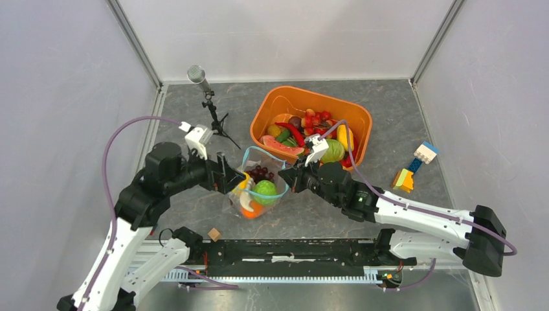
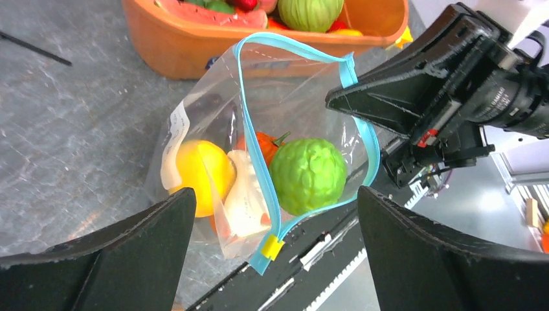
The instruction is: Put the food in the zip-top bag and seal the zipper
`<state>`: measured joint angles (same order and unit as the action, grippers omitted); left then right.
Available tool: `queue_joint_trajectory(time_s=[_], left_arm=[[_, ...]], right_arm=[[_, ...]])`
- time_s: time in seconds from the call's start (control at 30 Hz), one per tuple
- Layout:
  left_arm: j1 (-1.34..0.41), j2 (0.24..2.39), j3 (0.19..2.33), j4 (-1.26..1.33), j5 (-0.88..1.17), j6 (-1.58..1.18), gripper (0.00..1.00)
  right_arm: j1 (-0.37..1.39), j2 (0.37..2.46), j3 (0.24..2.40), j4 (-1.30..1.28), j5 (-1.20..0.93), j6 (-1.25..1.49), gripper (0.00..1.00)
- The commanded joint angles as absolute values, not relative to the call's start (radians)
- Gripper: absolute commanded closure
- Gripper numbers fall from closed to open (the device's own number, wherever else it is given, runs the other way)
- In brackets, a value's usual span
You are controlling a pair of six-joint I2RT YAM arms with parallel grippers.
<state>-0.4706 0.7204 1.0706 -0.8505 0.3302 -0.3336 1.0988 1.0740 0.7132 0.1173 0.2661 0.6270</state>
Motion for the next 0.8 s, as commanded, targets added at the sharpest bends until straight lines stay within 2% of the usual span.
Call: queue_joint_trajectory(time_s=[0.0, 0.33, 0.4, 0.5, 0.77], left_arm=[[-0.469, 0.585, 1.019, -0.74, 0.286, -0.288, 0.0], [-0.468, 0.231, 0.668, -0.412, 0.255, -0.277, 0.0], [-0.468, 0.213, 0.619, -0.376, 0.279, -0.243, 0.0], [-0.468, 0.19, 0.536, -0.291, 0.424, -0.131, 0.01], [-0.468, 0.134, 0.454, -0.198, 0.436, -0.063, 0.11]], right_arm=[[1.077, 1.037, 0.757, 0.173, 0.402, 0.694, 1.0], [0.964, 1.126, 0.812, 0.114, 0.28, 0.65, 1.0], [0.954, 1.14, 0.822, 0.112, 0.263, 0.633, 1.0], [0.938, 1.144, 0.833, 0.105, 0.255, 0.61, 1.0], [0.907, 1.153, 0.842, 0.106, 0.19, 0.573, 1.0]])
